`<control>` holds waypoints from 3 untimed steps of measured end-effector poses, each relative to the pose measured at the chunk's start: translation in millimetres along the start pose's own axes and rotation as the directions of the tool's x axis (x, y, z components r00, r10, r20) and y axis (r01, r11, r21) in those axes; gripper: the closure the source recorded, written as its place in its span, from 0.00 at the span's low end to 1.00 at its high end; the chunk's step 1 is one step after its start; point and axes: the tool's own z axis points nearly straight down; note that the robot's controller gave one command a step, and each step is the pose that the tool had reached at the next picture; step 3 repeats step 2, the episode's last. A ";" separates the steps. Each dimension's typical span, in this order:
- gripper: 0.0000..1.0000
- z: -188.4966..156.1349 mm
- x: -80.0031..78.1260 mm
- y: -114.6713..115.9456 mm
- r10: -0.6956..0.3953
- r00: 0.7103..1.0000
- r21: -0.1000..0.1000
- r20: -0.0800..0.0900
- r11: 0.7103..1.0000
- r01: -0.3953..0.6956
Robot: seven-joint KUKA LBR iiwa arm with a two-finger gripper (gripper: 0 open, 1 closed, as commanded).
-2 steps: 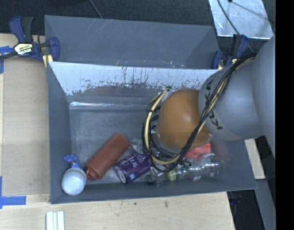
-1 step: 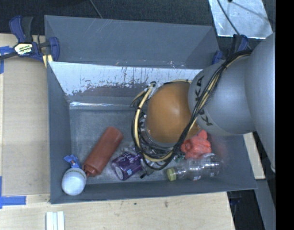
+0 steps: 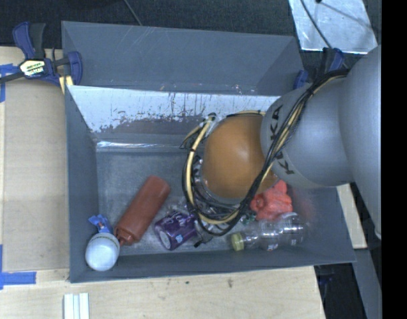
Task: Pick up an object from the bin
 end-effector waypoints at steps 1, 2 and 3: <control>1.00 0.3 -13.2 -4.3 -0.062 0.998 -0.001 -0.006 0.998 0.062; 1.00 -0.3 -23.4 -7.7 -0.103 0.995 0.001 0.001 0.995 0.103; 1.00 -0.3 -23.4 -7.7 -0.103 0.995 0.001 0.001 0.995 0.103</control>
Offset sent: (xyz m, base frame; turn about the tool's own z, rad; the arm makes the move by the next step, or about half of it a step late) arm 0.0010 0.0120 -0.0002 -0.0825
